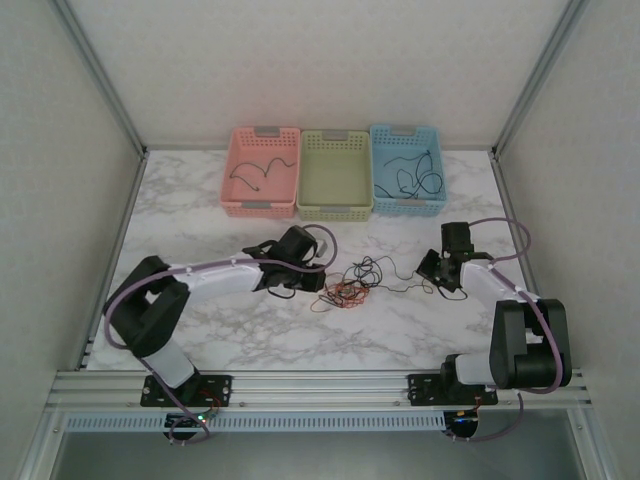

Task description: Untangle the cables

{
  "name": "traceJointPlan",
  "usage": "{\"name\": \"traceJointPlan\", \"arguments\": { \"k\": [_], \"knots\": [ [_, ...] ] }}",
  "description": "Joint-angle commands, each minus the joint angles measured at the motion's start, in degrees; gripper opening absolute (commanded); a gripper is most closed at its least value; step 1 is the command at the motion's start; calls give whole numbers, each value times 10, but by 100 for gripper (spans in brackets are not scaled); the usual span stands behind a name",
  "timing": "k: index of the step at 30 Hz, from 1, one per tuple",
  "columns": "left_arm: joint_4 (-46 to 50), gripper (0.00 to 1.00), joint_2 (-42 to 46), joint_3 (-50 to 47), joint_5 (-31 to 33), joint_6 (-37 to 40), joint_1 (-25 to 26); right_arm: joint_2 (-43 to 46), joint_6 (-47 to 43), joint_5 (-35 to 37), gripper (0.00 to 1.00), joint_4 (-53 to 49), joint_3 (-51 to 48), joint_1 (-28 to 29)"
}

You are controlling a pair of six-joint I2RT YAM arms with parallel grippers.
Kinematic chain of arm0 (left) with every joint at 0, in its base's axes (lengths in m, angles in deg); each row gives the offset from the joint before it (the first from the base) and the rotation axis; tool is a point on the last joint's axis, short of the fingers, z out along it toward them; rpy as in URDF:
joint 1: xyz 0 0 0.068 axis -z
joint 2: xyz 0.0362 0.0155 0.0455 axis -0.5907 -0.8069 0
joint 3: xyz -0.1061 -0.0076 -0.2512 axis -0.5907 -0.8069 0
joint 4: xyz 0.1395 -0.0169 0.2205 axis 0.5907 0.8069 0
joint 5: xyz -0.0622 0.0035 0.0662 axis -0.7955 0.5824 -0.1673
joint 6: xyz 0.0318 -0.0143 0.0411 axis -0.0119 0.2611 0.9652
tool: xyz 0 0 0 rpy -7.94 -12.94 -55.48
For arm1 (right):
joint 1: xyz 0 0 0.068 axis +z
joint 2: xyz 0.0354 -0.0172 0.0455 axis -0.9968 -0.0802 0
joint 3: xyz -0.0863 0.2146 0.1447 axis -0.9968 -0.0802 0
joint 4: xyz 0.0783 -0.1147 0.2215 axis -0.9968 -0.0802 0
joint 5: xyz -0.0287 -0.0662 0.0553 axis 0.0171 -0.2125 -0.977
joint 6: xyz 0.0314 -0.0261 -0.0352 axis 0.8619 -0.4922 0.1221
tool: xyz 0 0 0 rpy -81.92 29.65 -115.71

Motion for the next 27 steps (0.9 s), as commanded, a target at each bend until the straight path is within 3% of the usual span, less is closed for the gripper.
{"name": "traceJointPlan", "arguments": {
  "k": [1,6,11,15,23,27],
  "knots": [
    [14,0,79,-14,39,-21,-14,-6,-5,-5,0,3,1,4],
    [53,0,211,-35,111,-65,-66,3,-3,5,0,2,-4,3],
    [141,0,355,-53,191,-137,-159,6,-2,12,0,1,-5,3],
    [193,0,417,-47,201,-134,-203,2,-2,13,0,0,-3,3],
    [243,0,471,-20,228,-120,-226,1,-2,15,0,-4,-2,3],
    [233,0,452,8,143,-91,-231,4,-3,12,0,-3,-3,3]
  ]
}}
